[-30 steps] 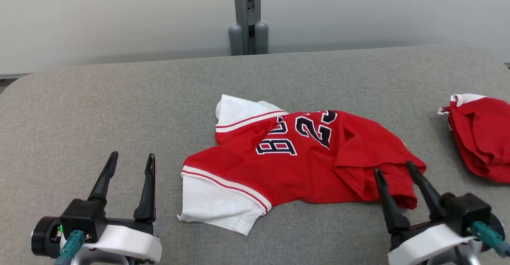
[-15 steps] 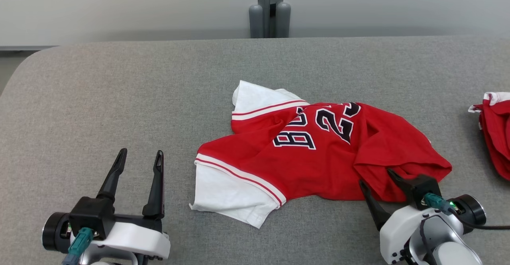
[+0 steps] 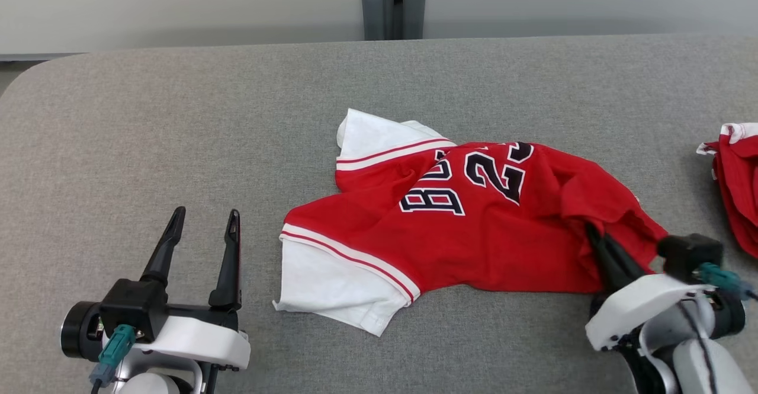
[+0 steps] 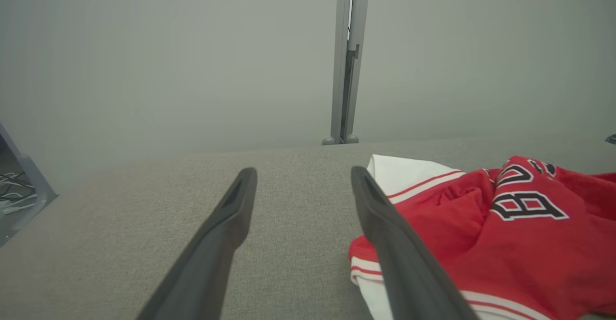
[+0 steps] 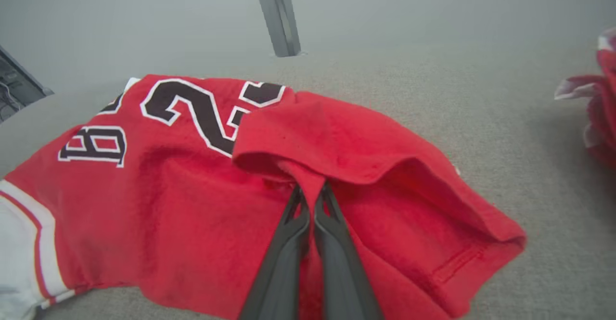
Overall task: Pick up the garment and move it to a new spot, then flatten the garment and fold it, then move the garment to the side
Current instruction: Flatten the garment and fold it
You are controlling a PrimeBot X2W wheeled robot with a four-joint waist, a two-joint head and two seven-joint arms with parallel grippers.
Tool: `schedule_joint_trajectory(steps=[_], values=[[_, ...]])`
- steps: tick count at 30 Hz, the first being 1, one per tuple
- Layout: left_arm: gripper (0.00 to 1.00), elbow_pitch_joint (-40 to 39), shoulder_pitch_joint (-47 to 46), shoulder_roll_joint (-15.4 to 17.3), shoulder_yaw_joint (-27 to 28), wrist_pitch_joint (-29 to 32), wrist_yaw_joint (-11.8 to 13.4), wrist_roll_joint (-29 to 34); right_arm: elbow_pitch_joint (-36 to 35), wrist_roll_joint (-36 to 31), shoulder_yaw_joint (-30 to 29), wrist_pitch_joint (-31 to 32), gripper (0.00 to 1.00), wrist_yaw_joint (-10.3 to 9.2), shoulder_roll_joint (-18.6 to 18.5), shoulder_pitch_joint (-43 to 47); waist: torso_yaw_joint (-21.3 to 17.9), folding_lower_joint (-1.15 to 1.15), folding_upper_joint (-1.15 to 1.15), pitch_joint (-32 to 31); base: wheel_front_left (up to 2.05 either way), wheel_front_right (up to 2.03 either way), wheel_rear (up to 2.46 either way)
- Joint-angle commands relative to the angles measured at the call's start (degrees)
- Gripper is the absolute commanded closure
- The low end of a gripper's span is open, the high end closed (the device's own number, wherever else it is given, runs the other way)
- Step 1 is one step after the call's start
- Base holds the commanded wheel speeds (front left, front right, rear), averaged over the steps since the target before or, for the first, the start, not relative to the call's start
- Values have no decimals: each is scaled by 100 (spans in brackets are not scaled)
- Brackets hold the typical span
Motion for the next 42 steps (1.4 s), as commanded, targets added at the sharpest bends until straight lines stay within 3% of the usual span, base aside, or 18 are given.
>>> schedule_joint_trajectory(steps=[1,9,10,11,12,18,24,32,42], values=[[0,13,-110,5,24,-27,-27,-28,-34,227,-104,-69,100,-1,-30,10,-17,0,0,7,0,0,0],[0,72,-210,10,-2,-60,-71,-46,240,1619,-860,-174,100,0,5,-212,-121,0,0,75,0,0,0],[0,75,-226,12,-6,-65,-78,-46,329,1730,-912,-209,84,0,-13,-257,-129,0,0,85,0,0,0],[0,78,-235,18,-5,-69,-84,-47,435,1808,-1011,-282,53,0,-55,-299,-137,0,0,97,0,0,0],[0,80,-239,25,-7,-73,-94,-47,543,1895,-1071,-330,0,0,-98,-335,-142,0,0,115,0,0,0],[0,119,-231,75,2,-85,-87,-56,867,2361,-1312,-623,0,1,-225,-350,-193,0,0,127,0,0,0],[0,115,-205,125,9,-71,-55,-53,475,2478,-1593,-1088,0,1,-348,84,-252,0,0,75,0,0,0],[0,-6,-81,244,120,-77,49,-34,-823,1835,-1778,-1411,0,1,-189,593,-431,0,0,5,0,0,0],[0,-271,91,388,175,39,233,26,-2285,481,-1043,-1146,0,1,75,1061,-505,0,0,-256,0,0,0]])
